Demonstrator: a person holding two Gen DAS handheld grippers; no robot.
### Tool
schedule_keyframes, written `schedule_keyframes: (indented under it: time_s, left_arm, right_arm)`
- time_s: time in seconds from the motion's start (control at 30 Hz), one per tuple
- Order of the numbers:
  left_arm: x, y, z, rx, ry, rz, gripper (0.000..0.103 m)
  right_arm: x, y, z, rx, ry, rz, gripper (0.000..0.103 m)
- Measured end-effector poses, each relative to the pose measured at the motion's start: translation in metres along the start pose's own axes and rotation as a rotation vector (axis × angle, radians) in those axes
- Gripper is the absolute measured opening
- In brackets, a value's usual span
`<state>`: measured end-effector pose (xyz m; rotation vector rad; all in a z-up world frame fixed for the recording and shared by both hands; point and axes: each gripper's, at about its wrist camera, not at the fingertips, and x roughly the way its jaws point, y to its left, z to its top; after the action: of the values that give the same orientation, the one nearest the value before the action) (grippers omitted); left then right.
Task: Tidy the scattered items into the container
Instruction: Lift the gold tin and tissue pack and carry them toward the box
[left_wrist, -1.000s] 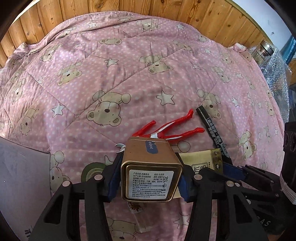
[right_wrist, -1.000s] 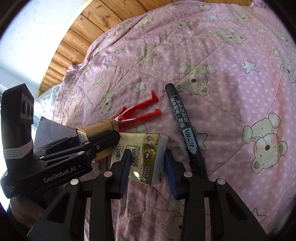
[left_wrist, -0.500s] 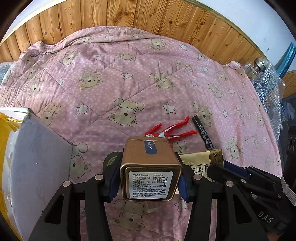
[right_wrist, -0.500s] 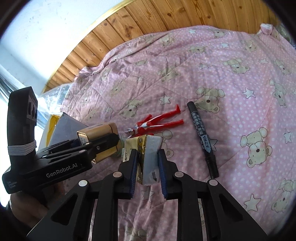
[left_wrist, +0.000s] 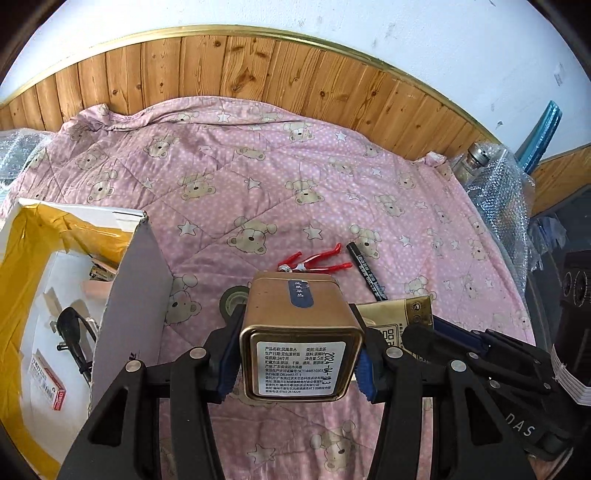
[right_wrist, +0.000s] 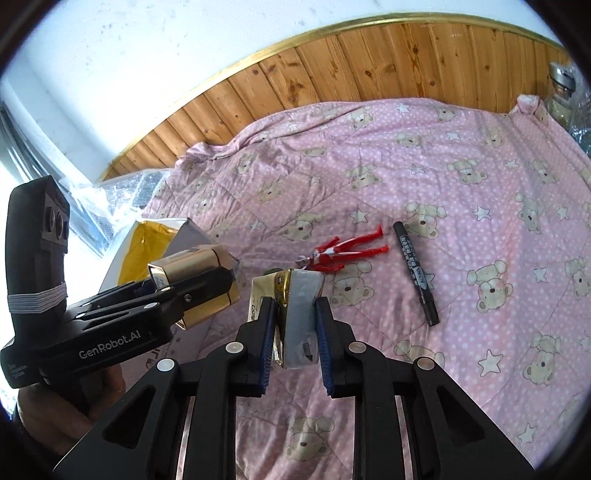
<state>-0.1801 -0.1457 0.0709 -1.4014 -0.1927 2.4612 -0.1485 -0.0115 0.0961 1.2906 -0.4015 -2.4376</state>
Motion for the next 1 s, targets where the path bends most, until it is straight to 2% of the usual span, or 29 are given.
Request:
schedule_keyframes:
  time_s: [0.37,1.0]
  left_arm:
    - [-0.041,-0.005,-0.02,0.005,-0.05,-0.029,0.052]
    - [-0.099,0.01,-0.056,-0.027,-0.133,-0.08,0.052]
  right_arm:
    - [-0.033,0.025,-0.019,-0.031,-0.036,-0.019,0.022]
    - [-0.073,0.068,-0.047,-0.088,-0.075,-0.058,0.022]
